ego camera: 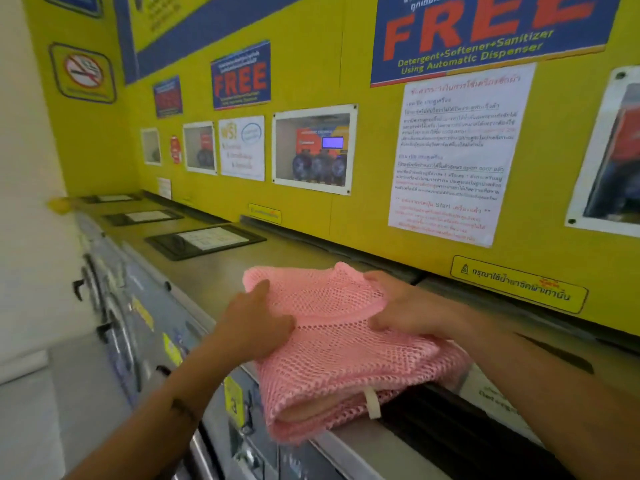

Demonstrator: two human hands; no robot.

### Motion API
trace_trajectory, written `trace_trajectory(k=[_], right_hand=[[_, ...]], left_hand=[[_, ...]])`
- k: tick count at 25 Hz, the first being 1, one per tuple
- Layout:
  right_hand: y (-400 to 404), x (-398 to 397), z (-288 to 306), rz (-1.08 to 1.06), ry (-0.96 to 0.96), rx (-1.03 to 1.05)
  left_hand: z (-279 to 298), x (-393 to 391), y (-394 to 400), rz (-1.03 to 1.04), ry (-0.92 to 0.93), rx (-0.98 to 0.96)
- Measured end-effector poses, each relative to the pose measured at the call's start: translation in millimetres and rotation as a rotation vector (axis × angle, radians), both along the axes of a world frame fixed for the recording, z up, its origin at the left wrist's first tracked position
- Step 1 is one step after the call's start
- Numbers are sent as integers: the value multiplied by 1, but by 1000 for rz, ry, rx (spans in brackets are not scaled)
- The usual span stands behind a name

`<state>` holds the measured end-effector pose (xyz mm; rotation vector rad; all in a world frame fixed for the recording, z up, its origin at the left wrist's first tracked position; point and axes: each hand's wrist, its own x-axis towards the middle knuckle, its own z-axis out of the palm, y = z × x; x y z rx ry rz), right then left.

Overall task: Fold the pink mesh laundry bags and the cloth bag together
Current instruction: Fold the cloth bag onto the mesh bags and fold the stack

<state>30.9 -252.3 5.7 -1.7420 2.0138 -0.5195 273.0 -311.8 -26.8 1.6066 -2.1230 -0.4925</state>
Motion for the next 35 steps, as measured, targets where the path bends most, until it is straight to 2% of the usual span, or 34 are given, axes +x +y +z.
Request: trace_trajectory(k=[7, 9, 12, 15, 19, 22, 25, 27, 30, 35], right_hand=[[29, 72, 1, 286, -164, -103], [34, 103, 3, 356, -228, -135], [34, 154, 0, 423, -260, -176], [29, 209, -12, 482, -274, -196], [19, 291, -71, 547, -251, -144], [16, 358, -162, 575, -249, -129], [31, 423, -313, 527, -258, -74], [55, 462, -428, 463, -277, 35], [100, 505, -567, 363, -286, 297], [130, 540, -720, 290, -251, 527]], left_hand=[[-8, 53, 83, 193, 780, -139], [-2, 79, 100, 271, 923, -134], [1, 129, 114, 411, 872, -179], [-5, 183, 130, 460, 834, -230], [-50, 265, 141, 527, 767, -197], [-127, 331, 141, 557, 621, -178], [-260, 389, 146, 585, 476, -160], [-370, 423, 157, 597, 387, -30], [-510, 460, 188, 635, 291, 247], [-658, 489, 209, 559, 209, 454]])
